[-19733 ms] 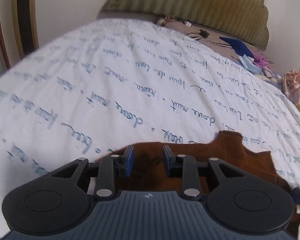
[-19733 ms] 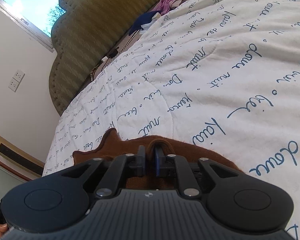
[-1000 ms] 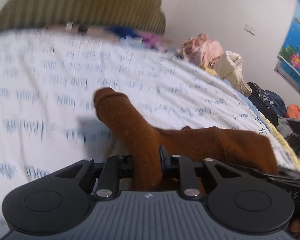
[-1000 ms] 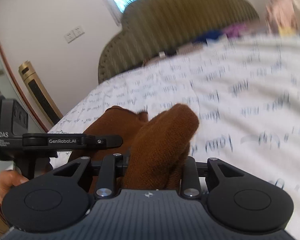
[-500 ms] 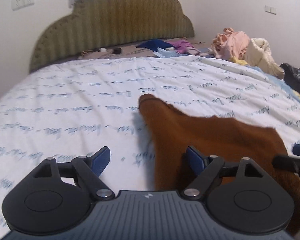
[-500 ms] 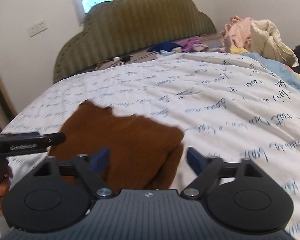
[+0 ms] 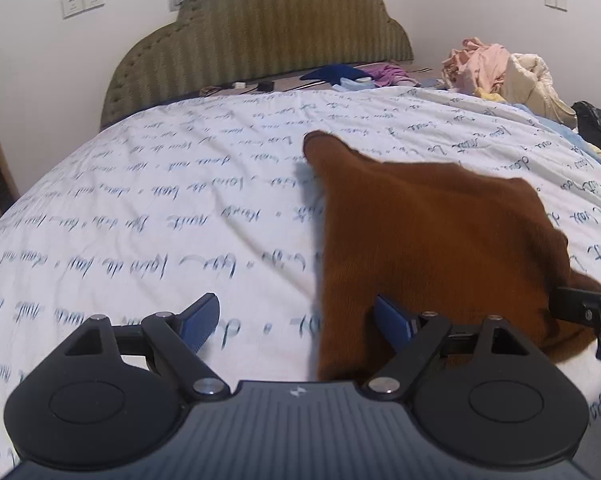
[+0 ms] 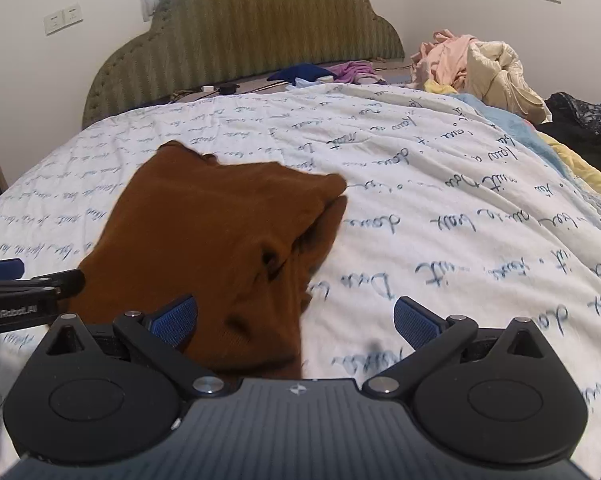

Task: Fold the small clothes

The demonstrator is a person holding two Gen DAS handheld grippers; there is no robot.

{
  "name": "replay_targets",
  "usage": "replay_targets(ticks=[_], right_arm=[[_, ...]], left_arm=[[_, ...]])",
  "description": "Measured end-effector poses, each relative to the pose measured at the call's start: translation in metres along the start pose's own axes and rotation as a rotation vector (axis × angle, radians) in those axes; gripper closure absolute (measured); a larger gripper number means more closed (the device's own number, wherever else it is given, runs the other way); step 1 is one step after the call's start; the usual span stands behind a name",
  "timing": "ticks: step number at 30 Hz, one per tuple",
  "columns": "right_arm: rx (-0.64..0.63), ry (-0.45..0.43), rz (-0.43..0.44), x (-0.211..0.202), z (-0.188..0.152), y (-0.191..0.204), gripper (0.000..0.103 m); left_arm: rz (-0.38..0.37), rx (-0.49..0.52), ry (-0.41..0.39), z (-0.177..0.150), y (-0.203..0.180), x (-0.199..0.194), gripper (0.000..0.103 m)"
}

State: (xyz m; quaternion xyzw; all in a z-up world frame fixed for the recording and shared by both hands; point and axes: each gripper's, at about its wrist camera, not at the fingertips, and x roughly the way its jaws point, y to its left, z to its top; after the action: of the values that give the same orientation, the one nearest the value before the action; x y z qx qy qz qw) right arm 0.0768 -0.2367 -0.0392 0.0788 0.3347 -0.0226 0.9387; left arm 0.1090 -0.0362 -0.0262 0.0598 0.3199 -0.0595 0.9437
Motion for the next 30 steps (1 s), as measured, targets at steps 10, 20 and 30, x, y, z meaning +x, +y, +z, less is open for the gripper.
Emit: replay_targets(ticks=[10, 20, 30], right_arm=[[0.001, 0.025, 0.02, -0.011, -0.027, 0.007, 0.0], [-0.077, 0.028, -0.028, -0.013, -0.045, 0.019, 0.0], [-0.089, 0.022, -0.034, -0.016, -0.049, 0.019, 0.0]], left_arm=[[-0.007, -0.059, 0.016, -0.03, 0.008, -0.015, 0.016], [0.005, -0.051, 0.024, -0.054, 0.006, -0.02, 0.012], [0.011, -0.031, 0.018, -0.058, 0.003, -0.021, 0.002]])
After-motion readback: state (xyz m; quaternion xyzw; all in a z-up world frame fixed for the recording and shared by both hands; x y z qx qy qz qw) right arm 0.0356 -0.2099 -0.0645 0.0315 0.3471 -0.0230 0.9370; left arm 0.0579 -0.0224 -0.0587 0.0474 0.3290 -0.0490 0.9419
